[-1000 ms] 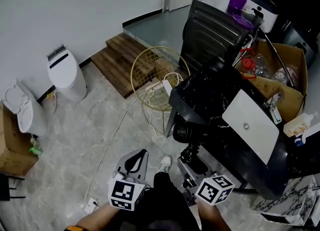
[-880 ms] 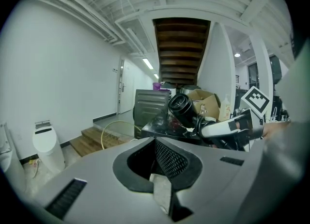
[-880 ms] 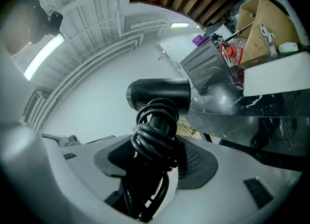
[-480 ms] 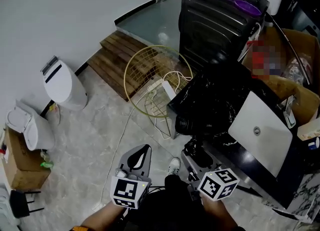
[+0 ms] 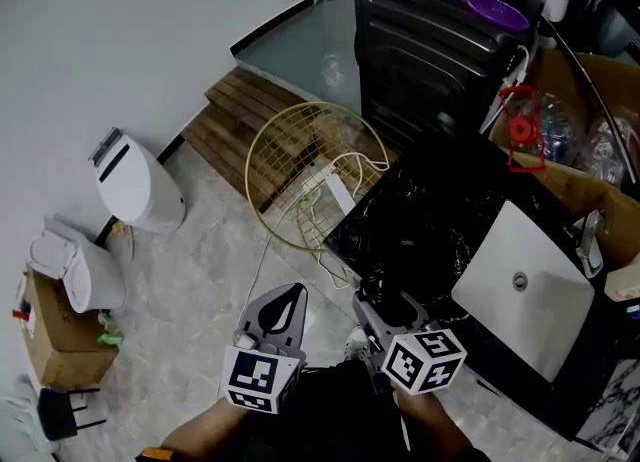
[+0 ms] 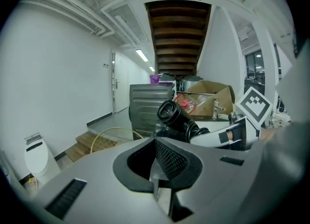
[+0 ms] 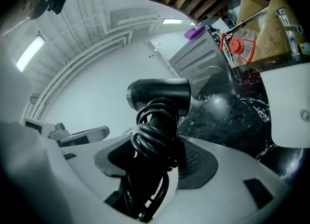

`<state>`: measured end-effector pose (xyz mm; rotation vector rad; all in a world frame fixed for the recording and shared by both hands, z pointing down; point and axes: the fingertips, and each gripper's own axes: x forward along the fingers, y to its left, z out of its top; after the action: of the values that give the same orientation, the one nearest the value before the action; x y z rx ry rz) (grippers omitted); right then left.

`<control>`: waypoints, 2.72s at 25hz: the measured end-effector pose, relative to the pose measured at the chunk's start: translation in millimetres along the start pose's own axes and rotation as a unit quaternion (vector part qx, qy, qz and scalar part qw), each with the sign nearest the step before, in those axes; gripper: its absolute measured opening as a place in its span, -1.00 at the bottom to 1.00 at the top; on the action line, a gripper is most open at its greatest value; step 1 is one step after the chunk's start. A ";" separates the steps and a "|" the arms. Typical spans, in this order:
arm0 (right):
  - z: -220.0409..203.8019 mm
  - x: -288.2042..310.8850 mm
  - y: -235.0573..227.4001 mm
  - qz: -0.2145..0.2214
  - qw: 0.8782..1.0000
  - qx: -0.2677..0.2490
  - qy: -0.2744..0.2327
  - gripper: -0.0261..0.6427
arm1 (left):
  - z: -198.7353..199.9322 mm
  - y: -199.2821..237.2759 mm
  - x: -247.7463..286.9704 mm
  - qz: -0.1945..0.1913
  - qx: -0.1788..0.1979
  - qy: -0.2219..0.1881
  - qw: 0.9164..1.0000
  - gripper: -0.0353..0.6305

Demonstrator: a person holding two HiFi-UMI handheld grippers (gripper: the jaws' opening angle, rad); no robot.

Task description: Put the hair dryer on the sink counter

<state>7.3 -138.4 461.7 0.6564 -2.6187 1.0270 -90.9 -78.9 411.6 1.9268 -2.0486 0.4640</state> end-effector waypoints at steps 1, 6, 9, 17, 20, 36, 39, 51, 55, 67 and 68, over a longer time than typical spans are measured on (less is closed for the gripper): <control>1.7 3.7 -0.9 0.000 1.000 -0.001 0.002 -0.14 | 2.5 0.5 4.3 0.000 0.001 0.000 1.000 -0.86; 7.4 17.4 -8.0 -0.014 1.000 0.009 0.006 -0.14 | 13.2 5.8 25.2 -0.012 0.009 -0.001 1.000 -0.86; 11.2 28.2 -17.0 -0.036 0.999 0.012 0.006 -0.14 | 15.5 14.3 40.7 -0.028 0.010 -0.001 1.000 -0.86; 17.0 67.1 -44.8 -0.147 0.989 0.026 -0.006 -0.14 | 32.8 44.4 104.9 -0.133 0.032 -0.008 0.991 -0.86; 20.2 76.7 -49.0 -0.184 0.982 0.043 -0.020 -0.14 | 38.5 50.6 128.6 -0.178 0.051 -0.006 0.983 -0.86; 29.7 104.5 -69.4 -0.306 0.951 0.044 0.007 -0.14 | 36.1 71.0 168.4 -0.269 0.070 0.009 0.961 -0.86; 27.0 105.2 -71.5 -0.311 0.949 0.038 0.021 -0.14 | 34.2 71.4 169.0 -0.271 0.069 0.011 0.960 -0.86; 16.8 103.9 -82.7 -0.315 0.947 0.026 0.058 -0.14 | 22.6 61.5 167.9 -0.276 0.067 0.022 0.959 -0.86; 15.4 104.6 -86.0 -0.317 0.946 0.022 0.065 -0.14 | 22.4 58.1 168.9 -0.277 0.067 0.023 0.958 -0.86; 7.6 104.1 -90.7 -0.336 0.937 -0.018 0.092 -0.12 | 20.6 52.0 169.9 -0.292 0.073 0.025 0.953 -0.86; 7.8 104.2 -90.6 -0.337 0.937 -0.019 0.092 -0.12 | 21.1 52.0 170.0 -0.294 0.074 0.025 0.952 -0.86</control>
<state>-38.7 -235.6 548.7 1.2565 -1.9981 0.7652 -153.3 -238.8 462.3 2.4452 -1.3325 0.5149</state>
